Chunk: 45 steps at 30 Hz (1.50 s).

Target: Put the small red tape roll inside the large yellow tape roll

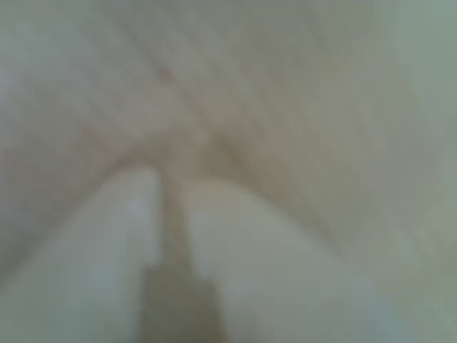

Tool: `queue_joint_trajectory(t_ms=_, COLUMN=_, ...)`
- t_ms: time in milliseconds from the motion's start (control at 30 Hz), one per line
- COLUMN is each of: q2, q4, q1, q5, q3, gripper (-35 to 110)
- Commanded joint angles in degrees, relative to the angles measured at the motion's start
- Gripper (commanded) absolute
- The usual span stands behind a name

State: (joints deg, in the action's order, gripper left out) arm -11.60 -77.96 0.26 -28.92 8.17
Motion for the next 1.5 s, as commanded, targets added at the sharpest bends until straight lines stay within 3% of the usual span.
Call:
queue_joint_trajectory(t_ms=0, q2=-12.4, q4=-0.7, q1=0.4, q5=0.4, q3=5.5, gripper=0)
queue_joint_trajectory(t_ms=967, q2=-13.6, q4=-1.3, q1=7.7, q5=4.1, q3=5.6, gripper=0)
queue_joint_trajectory(t_ms=1300, q2=-30.5, q4=1.2, q1=6.9, q5=4.1, q3=5.7, gripper=0)
queue_joint_trajectory(t_ms=1400, q2=-36.0, q4=-3.7, q1=3.7, q5=17.7, q3=5.7, gripper=0)
queue_joint_trajectory(t_ms=1467, q2=-37.9, q4=-10.6, q1=1.2, q5=18.3, q3=5.6, gripper=0)
